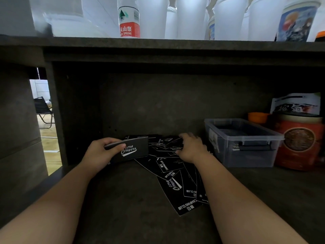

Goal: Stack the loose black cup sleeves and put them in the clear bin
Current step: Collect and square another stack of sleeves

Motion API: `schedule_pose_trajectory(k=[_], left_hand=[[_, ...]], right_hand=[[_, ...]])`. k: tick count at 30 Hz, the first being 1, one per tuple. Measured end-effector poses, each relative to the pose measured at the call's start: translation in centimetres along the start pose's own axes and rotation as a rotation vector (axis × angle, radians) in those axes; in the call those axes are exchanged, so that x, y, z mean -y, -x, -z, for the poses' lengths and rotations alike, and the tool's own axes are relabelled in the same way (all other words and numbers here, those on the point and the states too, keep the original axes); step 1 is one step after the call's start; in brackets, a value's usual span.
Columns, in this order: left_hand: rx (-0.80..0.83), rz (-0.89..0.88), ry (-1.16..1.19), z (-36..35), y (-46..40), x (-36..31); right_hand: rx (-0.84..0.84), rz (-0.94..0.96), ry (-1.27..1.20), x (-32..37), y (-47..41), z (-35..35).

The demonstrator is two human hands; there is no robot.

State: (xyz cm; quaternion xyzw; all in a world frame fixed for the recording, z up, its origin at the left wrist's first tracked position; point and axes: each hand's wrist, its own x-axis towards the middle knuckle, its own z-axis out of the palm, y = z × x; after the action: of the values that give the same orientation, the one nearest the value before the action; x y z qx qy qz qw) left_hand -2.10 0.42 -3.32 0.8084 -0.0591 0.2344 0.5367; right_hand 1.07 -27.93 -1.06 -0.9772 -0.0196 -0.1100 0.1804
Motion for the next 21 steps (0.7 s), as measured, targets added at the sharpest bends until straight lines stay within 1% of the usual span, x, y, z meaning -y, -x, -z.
schedule_pose_trajectory(k=[2,3,4,7,9,11,14,16,17,21], left_hand=[[-0.001,0.004,-0.004,0.1,-0.1,0.0],[-0.002,0.007,-0.006,0.1,-0.1,0.1],[-0.002,0.009,-0.006,0.2,-0.1,0.1],[0.002,0.018,-0.006,0.2,-0.2,0.1],[0.001,0.023,-0.008,0.1,-0.2,0.1],[0.002,0.024,-0.011,0.1,-0.2,0.2],[0.002,0.026,-0.018,0.1,-0.2,0.2],[-0.002,0.030,-0.020,0.2,-0.2,0.2],[-0.001,0.033,-0.017,0.2,-0.1,0.1],[-0.007,0.029,-0.013,0.0,0.0,-0.1]], right_hand=[[0.079,0.100,0.097,0.3,0.2,-0.1],[0.091,0.118,0.111,0.5,0.3,-0.1],[0.072,0.116,0.093,0.6,0.3,-0.1],[-0.071,0.082,0.021,0.5,0.4,0.5],[-0.107,0.094,-0.004,0.4,0.4,0.4],[-0.031,0.168,-0.016,0.6,0.5,0.1],[0.148,0.286,0.018,1.6,1.0,-0.5],[0.178,0.307,0.018,2.0,0.9,-0.9],[0.154,0.311,0.026,2.1,0.8,-1.0],[-0.041,0.272,0.122,2.2,0.3,-0.7]])
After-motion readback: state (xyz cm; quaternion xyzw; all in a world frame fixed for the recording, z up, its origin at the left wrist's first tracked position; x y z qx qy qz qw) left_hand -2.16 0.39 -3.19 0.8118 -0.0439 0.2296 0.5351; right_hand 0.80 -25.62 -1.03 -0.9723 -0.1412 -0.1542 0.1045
